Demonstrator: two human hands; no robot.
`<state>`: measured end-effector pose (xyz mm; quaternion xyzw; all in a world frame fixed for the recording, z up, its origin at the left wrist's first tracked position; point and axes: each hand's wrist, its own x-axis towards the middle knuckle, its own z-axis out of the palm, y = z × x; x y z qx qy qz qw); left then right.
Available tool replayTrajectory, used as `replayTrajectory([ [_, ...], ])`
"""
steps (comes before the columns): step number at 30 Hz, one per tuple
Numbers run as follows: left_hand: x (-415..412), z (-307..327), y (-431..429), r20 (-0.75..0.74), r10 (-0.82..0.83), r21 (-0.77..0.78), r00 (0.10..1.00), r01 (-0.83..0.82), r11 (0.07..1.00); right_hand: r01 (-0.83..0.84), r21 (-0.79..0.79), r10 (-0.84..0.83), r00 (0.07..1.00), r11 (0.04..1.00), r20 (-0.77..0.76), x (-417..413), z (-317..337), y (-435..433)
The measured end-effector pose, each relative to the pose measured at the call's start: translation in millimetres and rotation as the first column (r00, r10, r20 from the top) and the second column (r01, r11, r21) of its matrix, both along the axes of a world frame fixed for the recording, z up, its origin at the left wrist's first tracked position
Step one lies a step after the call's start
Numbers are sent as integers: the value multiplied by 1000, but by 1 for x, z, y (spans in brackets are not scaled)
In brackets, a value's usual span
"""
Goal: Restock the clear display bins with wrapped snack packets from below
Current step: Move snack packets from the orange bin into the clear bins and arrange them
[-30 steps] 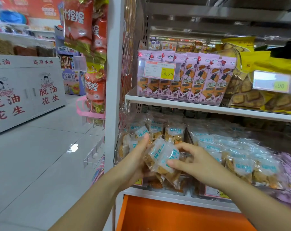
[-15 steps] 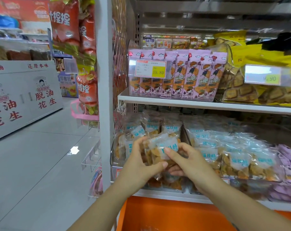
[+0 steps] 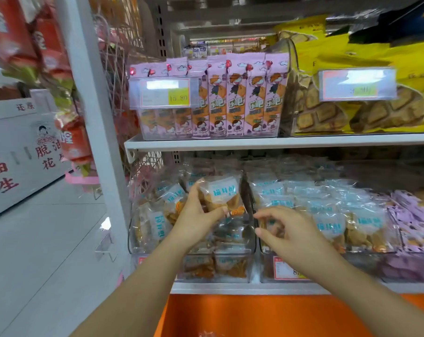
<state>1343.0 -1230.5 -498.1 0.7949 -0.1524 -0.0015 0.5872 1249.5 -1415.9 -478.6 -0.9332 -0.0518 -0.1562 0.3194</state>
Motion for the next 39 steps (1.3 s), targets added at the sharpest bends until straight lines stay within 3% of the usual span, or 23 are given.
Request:
replayTrajectory([
  [7, 22, -11, -12, -137, -60, 223, 989, 89, 971, -48, 135, 54, 998, 990, -41, 6, -8, -15],
  [11, 24, -6, -22, -164, -118, 245, 979, 156, 957, -55, 157, 60, 998, 986, -28, 9, -12, -14],
  [19, 20, -11, -40, -39, -3, 345, 999, 17, 939, -70, 101, 67, 997, 992, 32, 10, -5, -5],
  [23, 20, -12, -39, -84, 53, 489, 995, -5, 872, -70, 106, 72, 997, 992, -17, 6, -3, -4],
  [27, 6, -4, -34, -68, 60, 482, 996, -19, 876, -52, 97, 57, 997, 994, -43, 3, 4, -3],
  [33, -35, 19, 2, 134, 3, 532, 991, -74, 844, -44, 49, 47, 997, 998, -56, 6, 12, 9],
  [36, -52, 26, 40, 333, 100, 460, 937, -255, 851, -91, 32, 93, 993, 995, -68, 10, 12, 27],
  [39, -55, 26, 71, 426, 245, 447, 871, -438, 780, -173, 4, 173, 982, 985, -82, 18, 12, 54],
])
